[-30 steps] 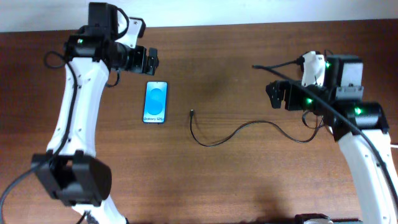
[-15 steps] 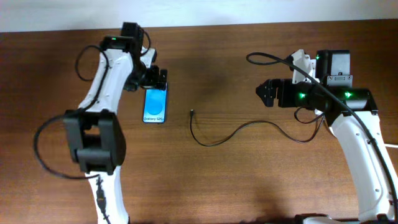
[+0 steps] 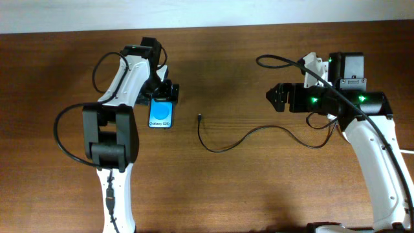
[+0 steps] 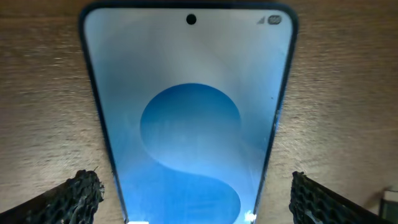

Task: Plug charger to phone and switch on socket

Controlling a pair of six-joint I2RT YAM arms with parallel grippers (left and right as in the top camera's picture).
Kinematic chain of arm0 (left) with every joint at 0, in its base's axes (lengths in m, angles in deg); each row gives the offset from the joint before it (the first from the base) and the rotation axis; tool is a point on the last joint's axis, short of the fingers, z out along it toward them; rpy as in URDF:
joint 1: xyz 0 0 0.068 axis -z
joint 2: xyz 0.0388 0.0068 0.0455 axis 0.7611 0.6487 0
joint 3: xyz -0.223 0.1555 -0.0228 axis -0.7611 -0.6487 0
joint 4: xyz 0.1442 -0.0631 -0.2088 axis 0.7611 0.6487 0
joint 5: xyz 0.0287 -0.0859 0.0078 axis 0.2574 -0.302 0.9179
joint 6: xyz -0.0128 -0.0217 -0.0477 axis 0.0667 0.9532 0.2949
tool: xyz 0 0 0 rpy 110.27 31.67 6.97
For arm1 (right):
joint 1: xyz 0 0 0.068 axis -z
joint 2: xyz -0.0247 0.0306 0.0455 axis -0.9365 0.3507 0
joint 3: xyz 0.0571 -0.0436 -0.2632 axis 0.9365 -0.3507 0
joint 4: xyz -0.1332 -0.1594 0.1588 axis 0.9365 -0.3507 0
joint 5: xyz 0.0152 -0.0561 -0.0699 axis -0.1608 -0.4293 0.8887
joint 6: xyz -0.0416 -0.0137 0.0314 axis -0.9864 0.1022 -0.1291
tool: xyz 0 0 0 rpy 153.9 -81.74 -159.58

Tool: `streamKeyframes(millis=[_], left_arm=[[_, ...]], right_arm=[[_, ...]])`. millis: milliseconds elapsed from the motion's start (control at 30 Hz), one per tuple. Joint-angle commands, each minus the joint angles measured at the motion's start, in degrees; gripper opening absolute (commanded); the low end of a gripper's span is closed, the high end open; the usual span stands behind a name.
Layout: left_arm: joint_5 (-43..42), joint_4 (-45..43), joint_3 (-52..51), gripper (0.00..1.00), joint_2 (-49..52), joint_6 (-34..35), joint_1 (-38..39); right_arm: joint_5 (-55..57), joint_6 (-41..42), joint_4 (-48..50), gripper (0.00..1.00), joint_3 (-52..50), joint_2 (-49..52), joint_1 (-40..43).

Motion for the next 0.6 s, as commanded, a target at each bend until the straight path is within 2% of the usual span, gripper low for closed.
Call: streamKeyframes(millis=[0, 200, 467, 567], left_arm=[[0.8, -0.3, 0.5, 0.98, 3.7, 0.8, 0.3], [1.4, -1.6, 0.5, 0.9, 4.0, 0.9, 0.3], [4.2, -5.4, -3.6, 0.92, 4.0, 3.5, 2.0], [4.2, -7.6, -5.9, 0.88, 4.0, 4.2, 2.3]], right_arm=[[-0.7, 0.2, -0.2, 0.98, 1.3, 0.1, -0.4], [-0.7, 0.2, -0.1, 0.99, 1.3, 0.1, -0.4], [-0.7, 0.2, -0.1, 0.99, 1.3, 0.1, -0.4], [-0.7, 0.2, -0.1, 0.99, 1.3, 0.1, -0.4]])
